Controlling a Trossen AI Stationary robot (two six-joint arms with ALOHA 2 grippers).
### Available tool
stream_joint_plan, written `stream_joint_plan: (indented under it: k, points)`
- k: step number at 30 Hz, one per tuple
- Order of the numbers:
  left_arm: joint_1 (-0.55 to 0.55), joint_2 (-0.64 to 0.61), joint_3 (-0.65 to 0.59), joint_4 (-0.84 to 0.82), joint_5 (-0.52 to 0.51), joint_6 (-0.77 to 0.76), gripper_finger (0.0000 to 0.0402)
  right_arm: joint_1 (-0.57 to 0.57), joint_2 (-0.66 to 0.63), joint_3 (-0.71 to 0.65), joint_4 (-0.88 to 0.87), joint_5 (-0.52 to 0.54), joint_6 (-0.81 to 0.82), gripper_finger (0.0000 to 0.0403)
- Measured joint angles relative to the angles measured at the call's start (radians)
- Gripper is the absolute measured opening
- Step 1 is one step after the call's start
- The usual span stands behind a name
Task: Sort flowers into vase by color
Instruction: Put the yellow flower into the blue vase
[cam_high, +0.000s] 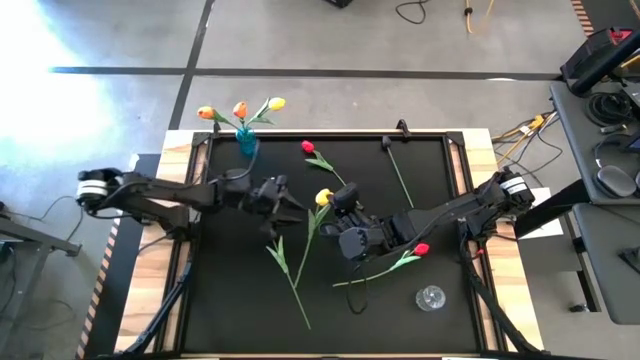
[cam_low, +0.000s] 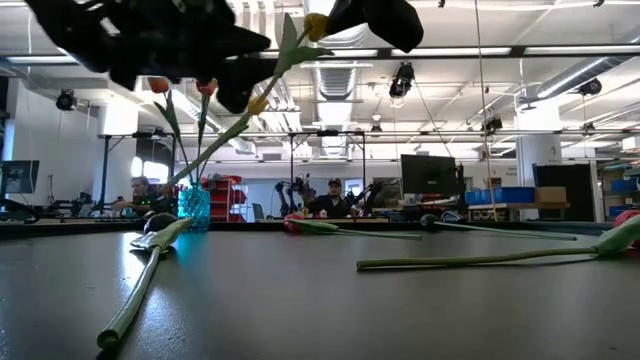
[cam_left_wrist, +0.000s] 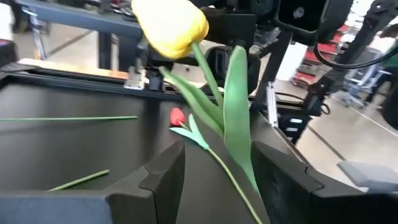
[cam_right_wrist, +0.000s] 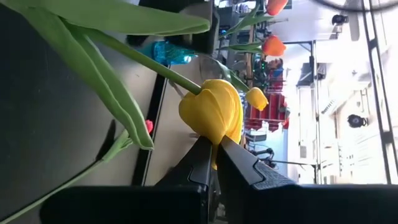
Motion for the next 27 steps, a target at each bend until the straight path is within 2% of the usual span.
stream_joint_plan:
  k: [7, 14, 19, 24, 27]
  points:
    - [0.000, 0.166, 0.118, -0.002, 0.084, -0.026, 0.0169, 0.000, 0.000, 0.000, 0.000, 0.000, -0.006, 0.0013]
    - [0.000, 0.229, 0.165, 0.012, 0.115, -0.015, 0.0147, 0.000, 0.000, 0.000, 0.001, 0.000, -0.006, 0.0013]
    - [0.000, 0.227, 0.154, 0.048, 0.116, -0.008, 0.0099, 0.000, 0.000, 0.000, 0.003, 0.000, -0.006, 0.0013]
    - [0.000, 0.217, 0.133, 0.068, 0.118, 0.023, 0.0022, 0.001, 0.001, 0.000, 0.046, -0.002, -0.014, 0.0013]
    - [0.001, 0.216, 0.124, 0.090, 0.101, 0.053, 0.0008, 0.002, 0.001, 0.000, 0.084, -0.003, -0.008, 0.0017]
